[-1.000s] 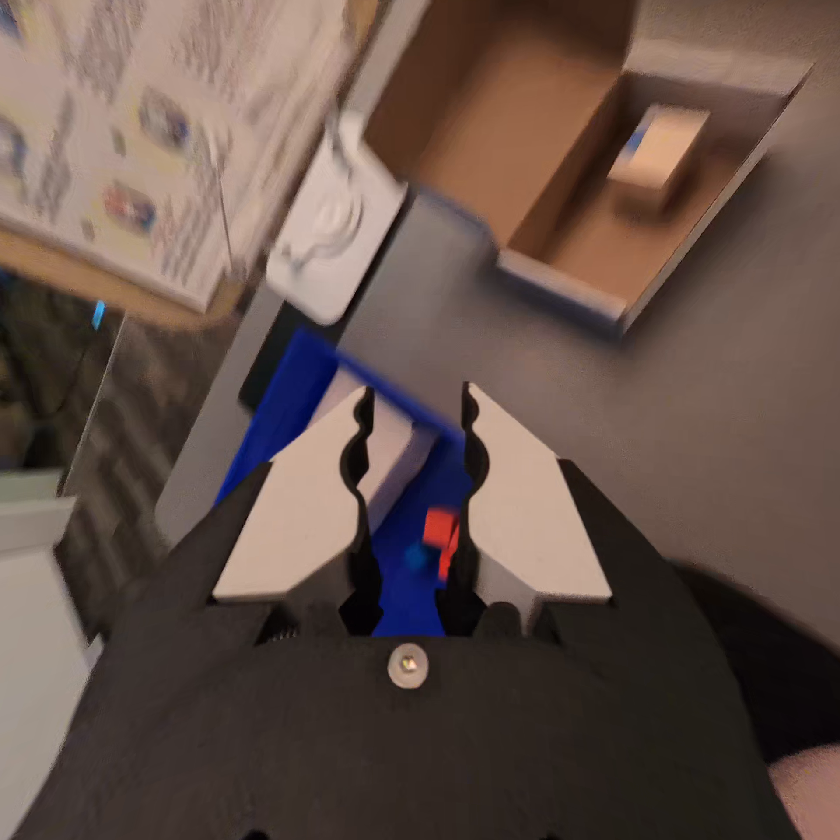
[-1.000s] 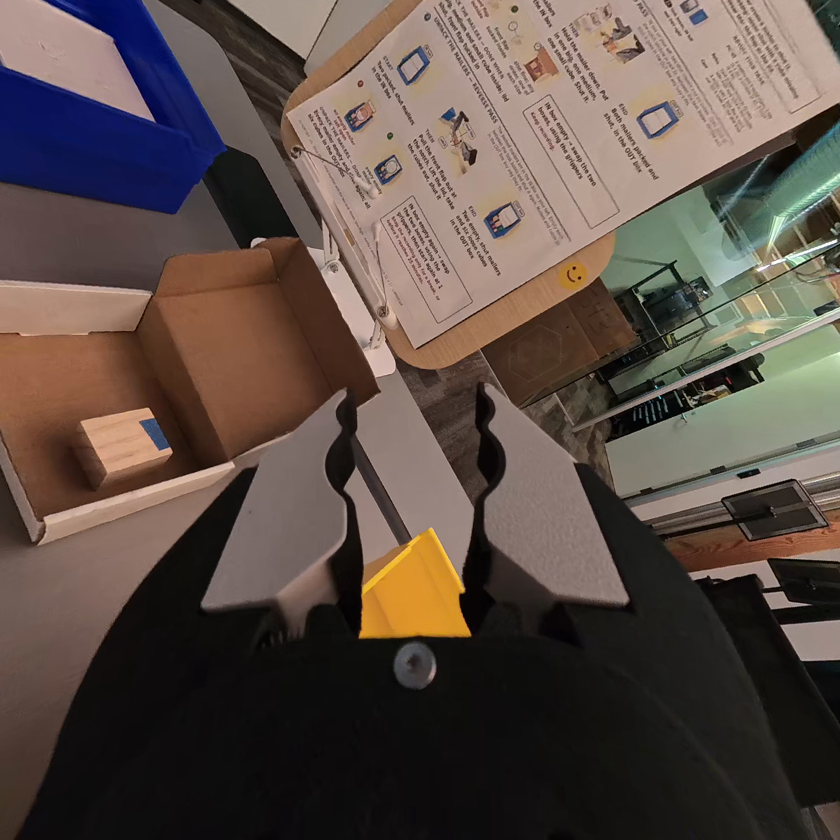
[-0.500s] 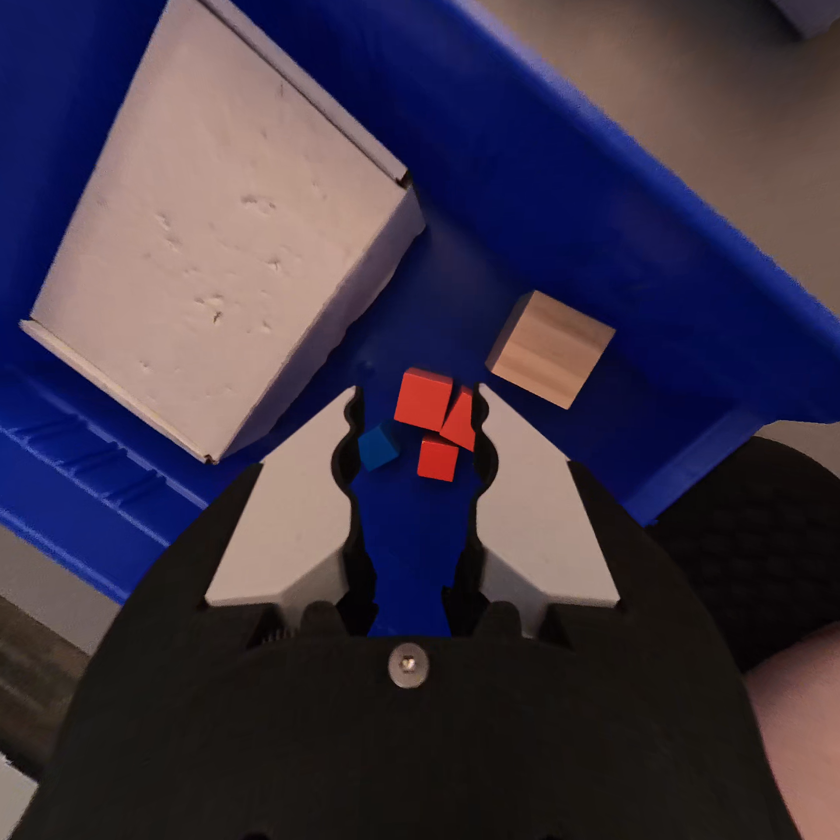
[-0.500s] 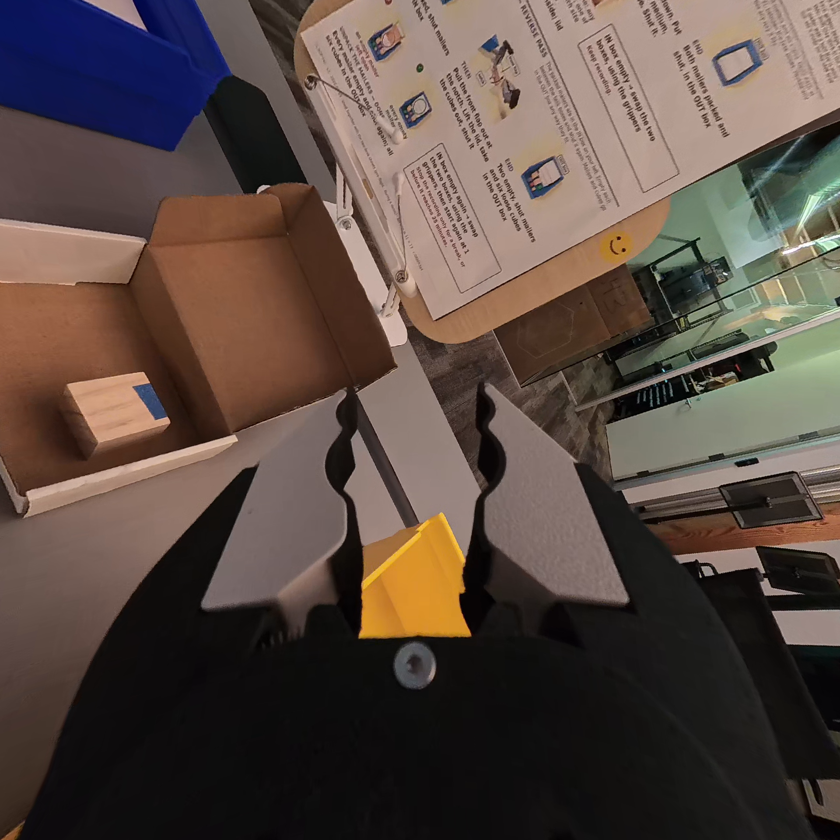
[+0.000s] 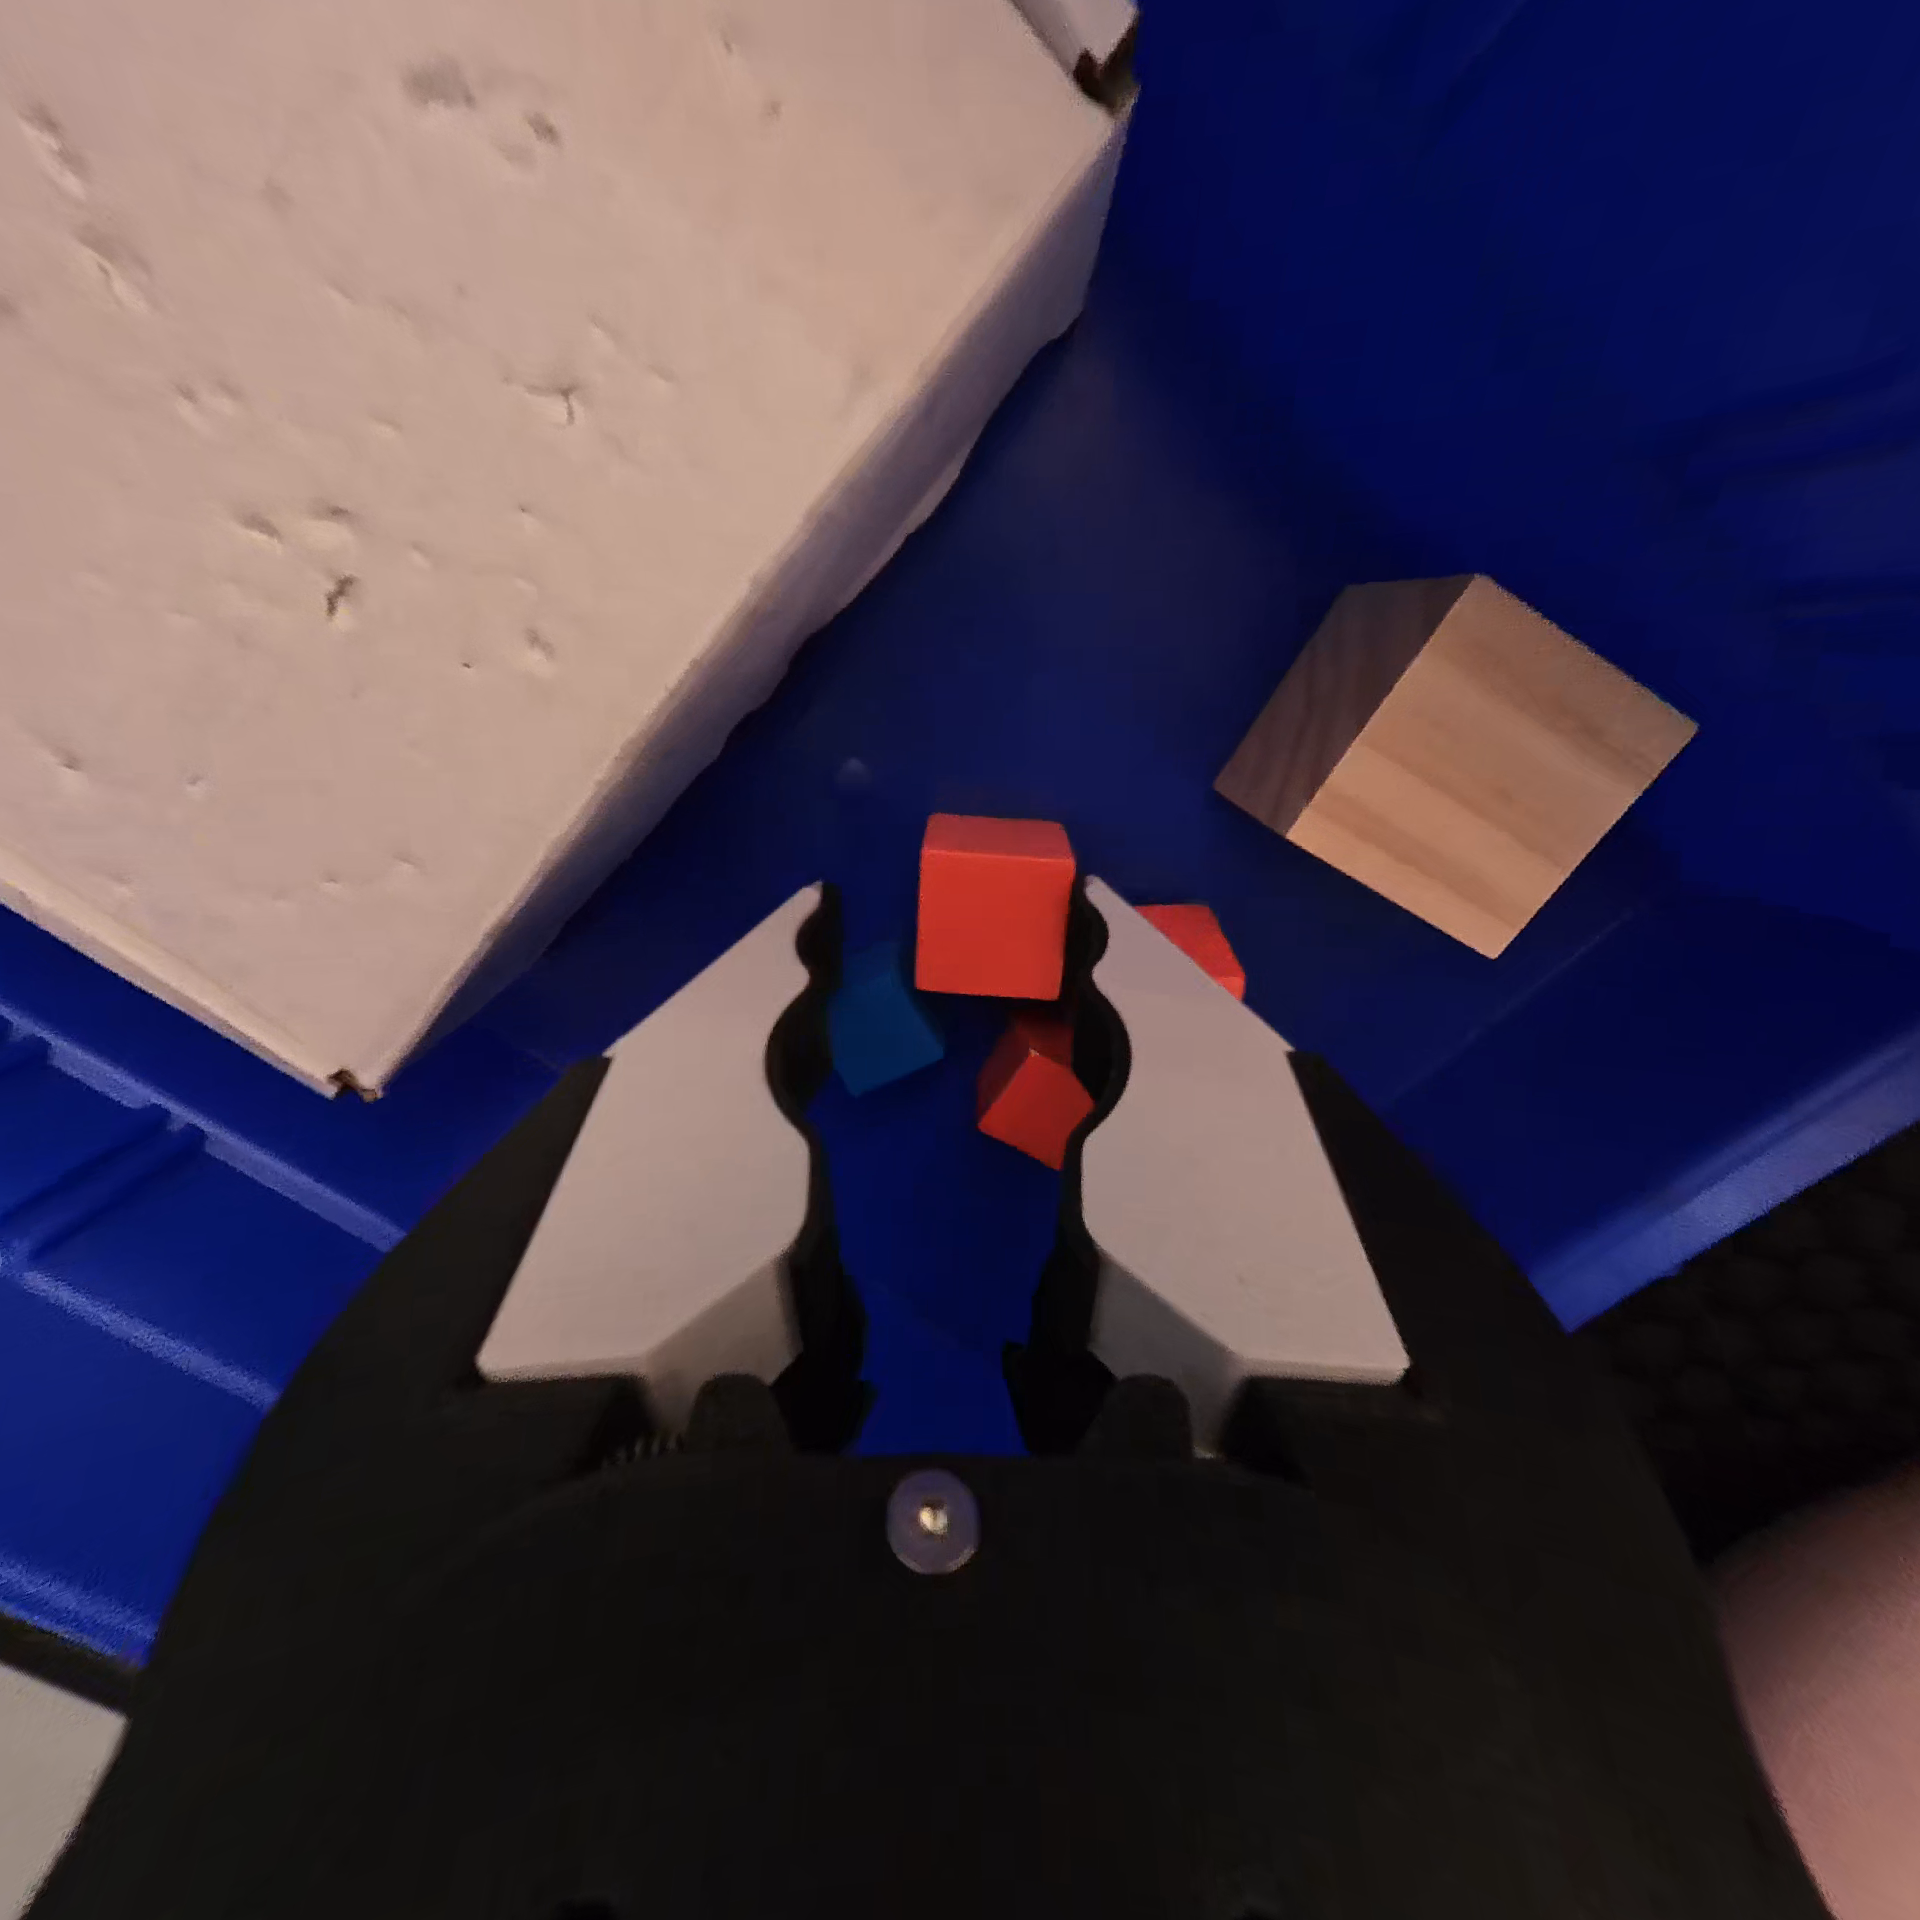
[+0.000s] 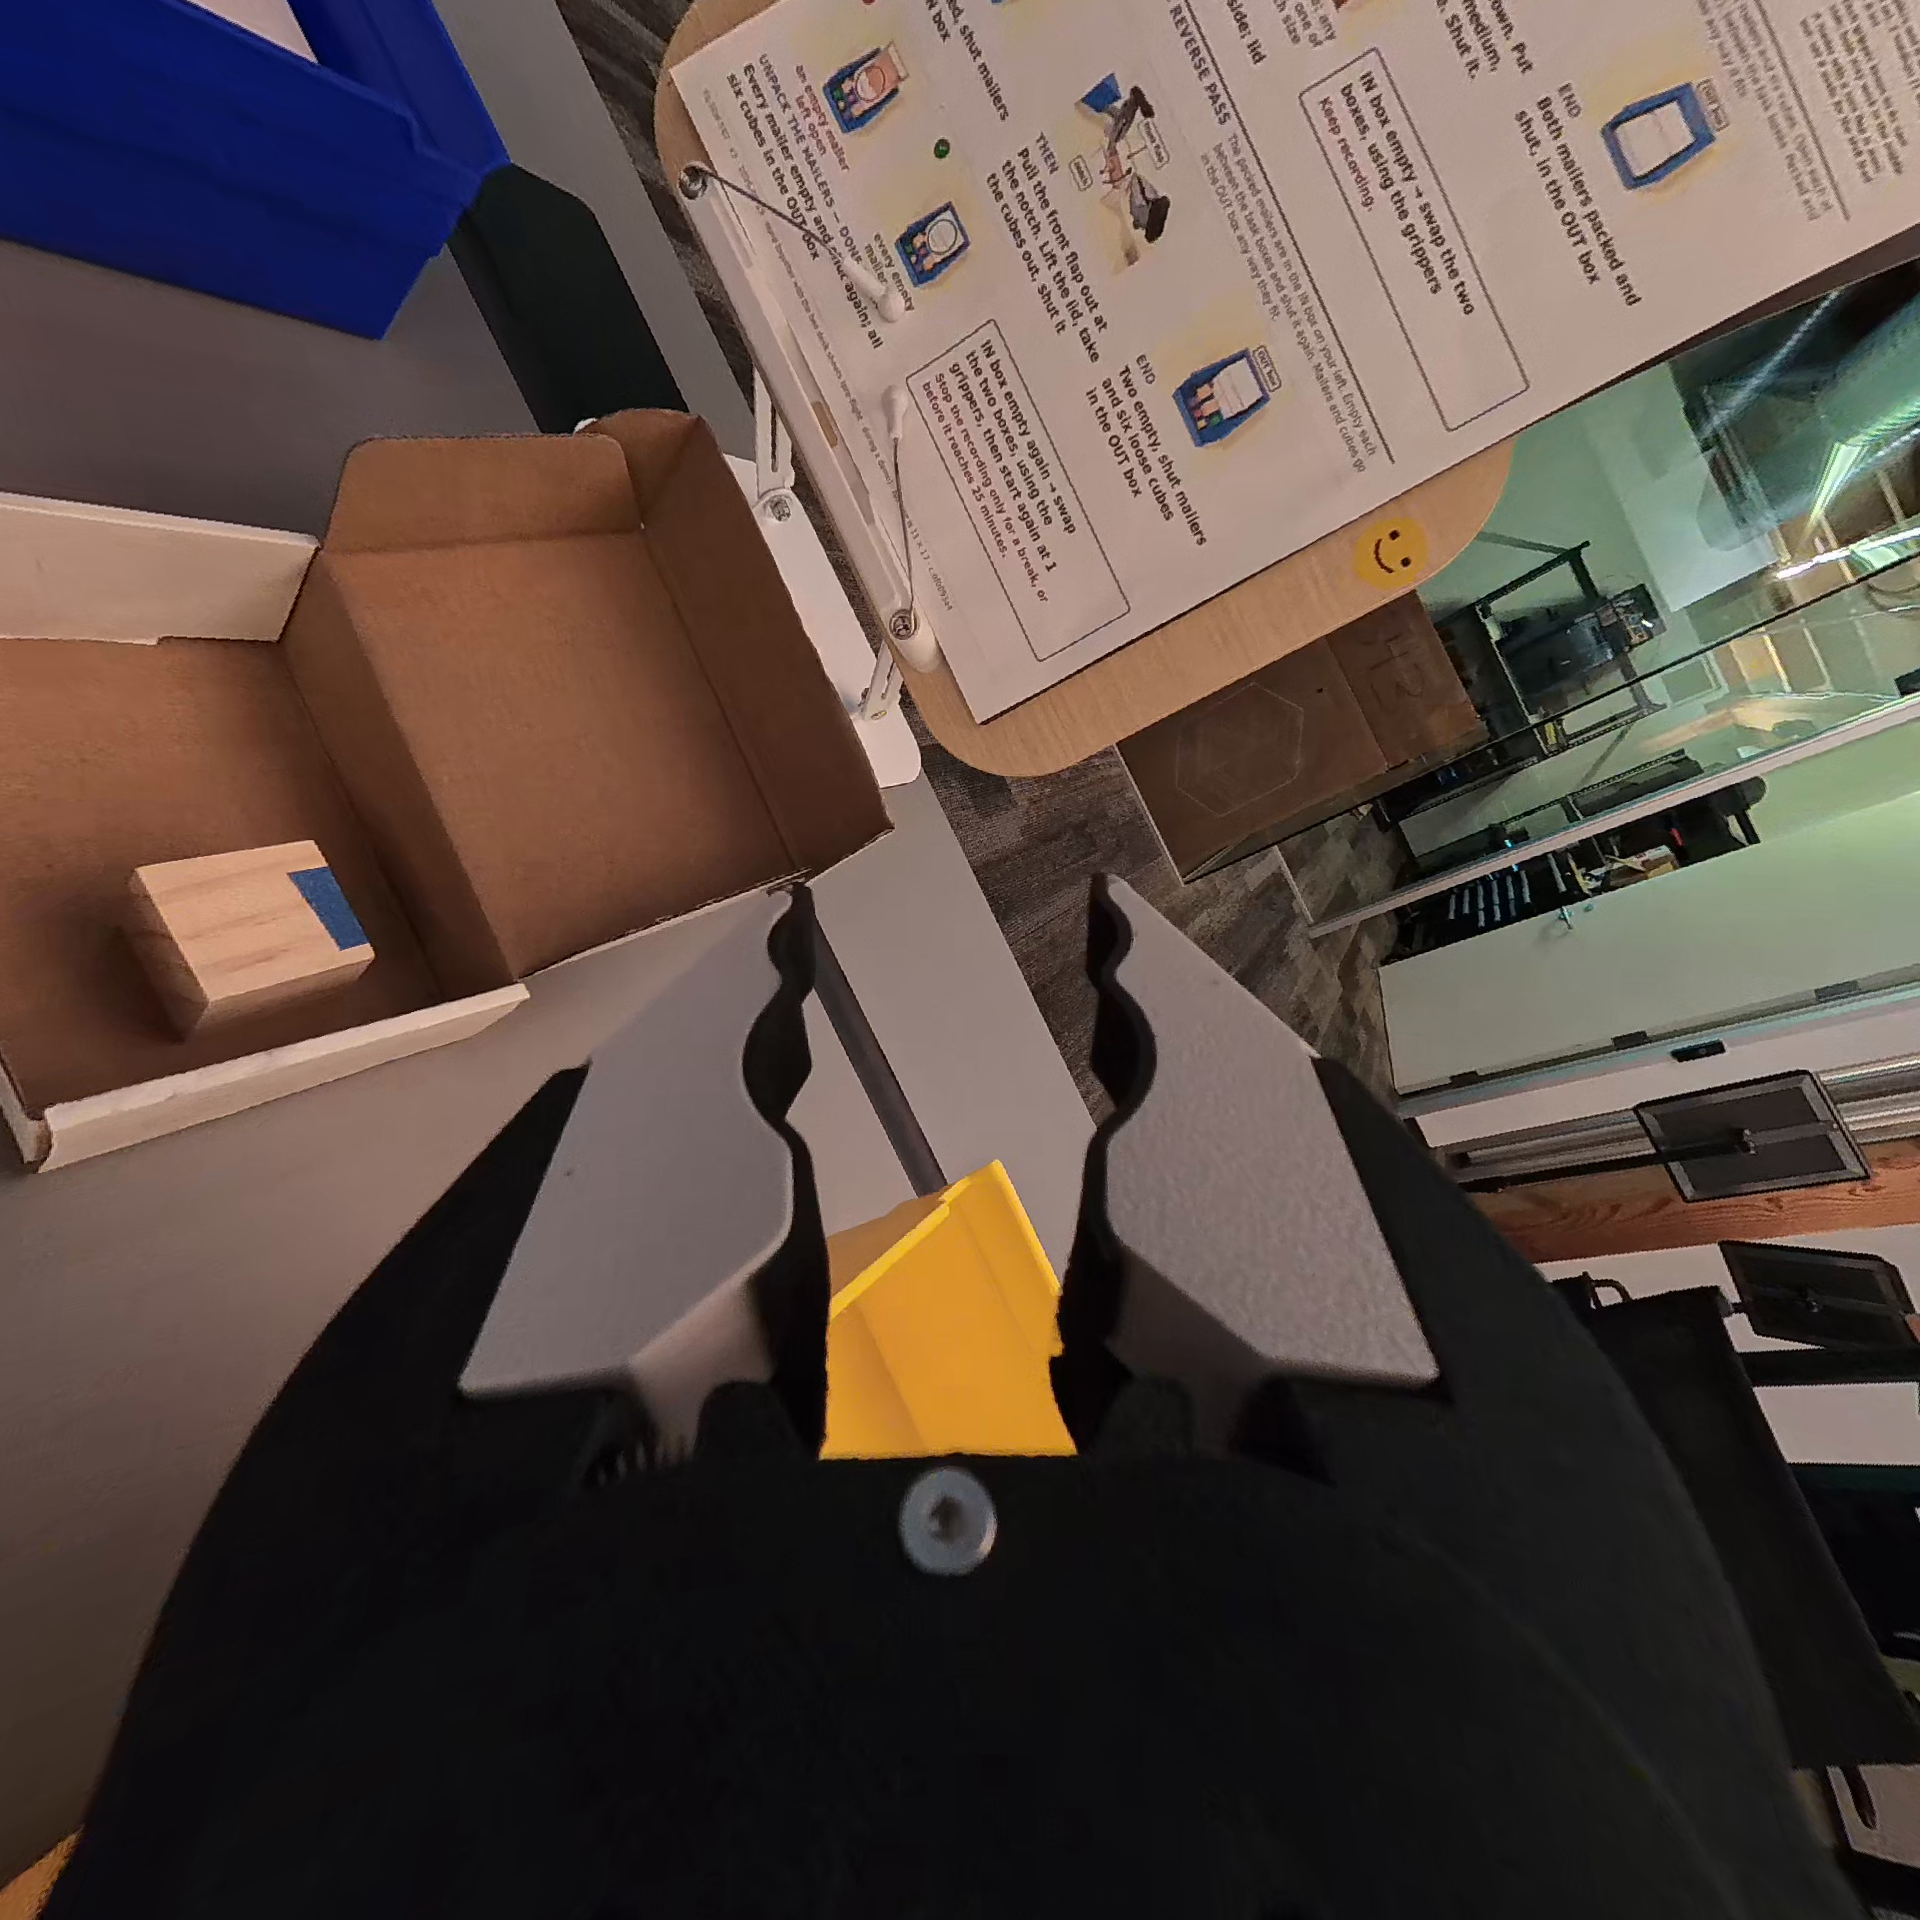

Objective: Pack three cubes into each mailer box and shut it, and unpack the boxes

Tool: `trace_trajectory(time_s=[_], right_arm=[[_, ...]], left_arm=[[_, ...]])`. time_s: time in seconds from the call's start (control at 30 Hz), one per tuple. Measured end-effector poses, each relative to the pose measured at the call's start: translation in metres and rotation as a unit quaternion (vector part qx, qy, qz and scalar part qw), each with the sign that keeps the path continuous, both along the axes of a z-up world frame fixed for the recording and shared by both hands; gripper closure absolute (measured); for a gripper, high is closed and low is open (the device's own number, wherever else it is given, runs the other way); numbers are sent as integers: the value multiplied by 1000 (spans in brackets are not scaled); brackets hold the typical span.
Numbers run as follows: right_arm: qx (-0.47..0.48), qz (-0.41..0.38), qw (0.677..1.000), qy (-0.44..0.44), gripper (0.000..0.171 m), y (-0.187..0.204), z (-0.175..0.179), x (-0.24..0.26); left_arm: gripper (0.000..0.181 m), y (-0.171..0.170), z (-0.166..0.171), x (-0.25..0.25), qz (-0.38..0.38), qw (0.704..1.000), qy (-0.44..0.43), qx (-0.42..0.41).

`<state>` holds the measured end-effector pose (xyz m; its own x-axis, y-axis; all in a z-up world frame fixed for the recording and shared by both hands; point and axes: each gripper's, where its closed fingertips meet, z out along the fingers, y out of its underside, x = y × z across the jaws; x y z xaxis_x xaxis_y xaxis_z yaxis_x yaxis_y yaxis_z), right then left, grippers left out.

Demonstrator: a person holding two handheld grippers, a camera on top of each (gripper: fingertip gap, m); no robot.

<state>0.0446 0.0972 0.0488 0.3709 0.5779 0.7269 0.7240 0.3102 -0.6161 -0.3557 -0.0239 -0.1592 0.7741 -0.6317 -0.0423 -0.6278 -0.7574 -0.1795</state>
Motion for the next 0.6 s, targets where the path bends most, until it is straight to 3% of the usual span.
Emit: trace_trajectory(time_s=[0.07, 0.2, 0.37, 0.5, 0.6], right_arm=[[0, 0, 1000, 2, 119, 0, 1, 1], [2, -1, 1000, 3, 119, 0, 3, 3], [5, -4, 1000, 3, 119, 1, 4, 4], [4, -7, 1000, 2, 119, 2, 3, 6], [4, -5, 1000, 1, 119, 1, 3, 5]], left_arm=[[154, -3, -1, 0, 0, 1000, -6, -9], [154, 5, 17, -2, 32, 999, -13, 11], [155, 24, 96, 12, 61, 987, -11, 147], [155, 23, 160, 133, -93, 961, -117, 232], [155, 33, 139, 210, -205, 946, -73, 239]])
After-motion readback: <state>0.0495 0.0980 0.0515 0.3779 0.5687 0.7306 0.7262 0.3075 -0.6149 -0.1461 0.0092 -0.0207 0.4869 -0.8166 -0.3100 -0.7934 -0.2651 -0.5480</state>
